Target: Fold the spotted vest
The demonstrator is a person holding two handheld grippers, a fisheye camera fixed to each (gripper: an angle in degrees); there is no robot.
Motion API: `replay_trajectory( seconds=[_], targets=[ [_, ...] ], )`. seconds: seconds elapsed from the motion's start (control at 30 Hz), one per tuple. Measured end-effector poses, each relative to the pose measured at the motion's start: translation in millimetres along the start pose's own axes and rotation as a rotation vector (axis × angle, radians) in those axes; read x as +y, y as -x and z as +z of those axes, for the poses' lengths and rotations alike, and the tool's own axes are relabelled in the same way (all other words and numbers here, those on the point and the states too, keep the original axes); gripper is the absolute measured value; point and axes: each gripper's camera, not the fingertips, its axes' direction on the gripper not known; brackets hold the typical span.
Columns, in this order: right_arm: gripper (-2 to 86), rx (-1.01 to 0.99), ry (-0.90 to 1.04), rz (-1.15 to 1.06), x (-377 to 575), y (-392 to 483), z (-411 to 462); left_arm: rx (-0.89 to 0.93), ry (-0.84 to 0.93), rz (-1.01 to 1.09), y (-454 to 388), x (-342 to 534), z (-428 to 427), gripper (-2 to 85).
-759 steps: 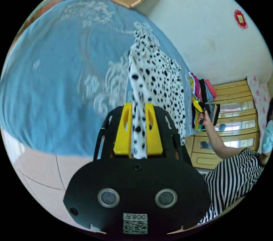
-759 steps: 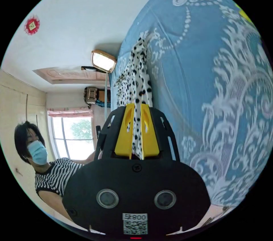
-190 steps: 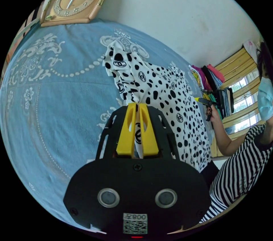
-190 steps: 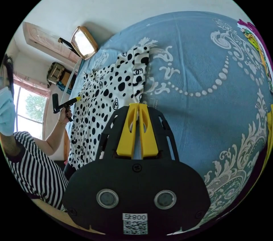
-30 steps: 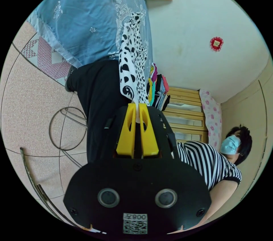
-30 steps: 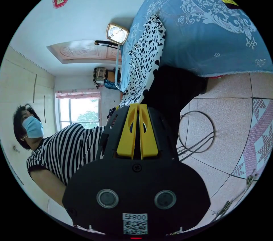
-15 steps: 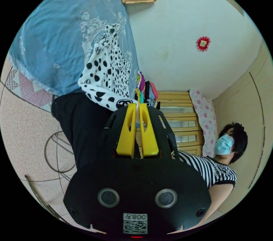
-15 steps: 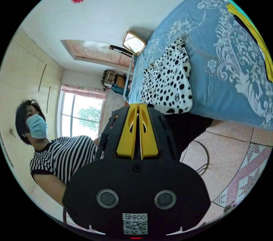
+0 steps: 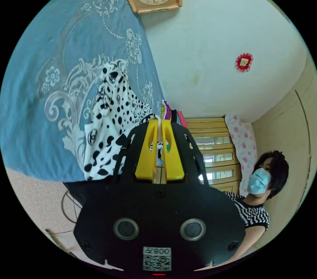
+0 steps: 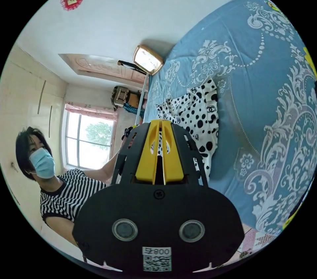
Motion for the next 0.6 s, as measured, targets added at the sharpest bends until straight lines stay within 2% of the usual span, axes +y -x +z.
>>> replay_trajectory(
  seconds=[0.33,0.6],
  targets=[
    [0.6,0.022,0.022,0.108,-124.3,-55.8,42.0,-0.061,0.018,-0.070,44.2,-144.2,73.3,2.4],
    [0.9,0.026,0.032,0.172,-193.7,-87.9,75.9,-0.087,0.020,-0.101,69.8,-213.8,119.9,3.1]
  ],
)
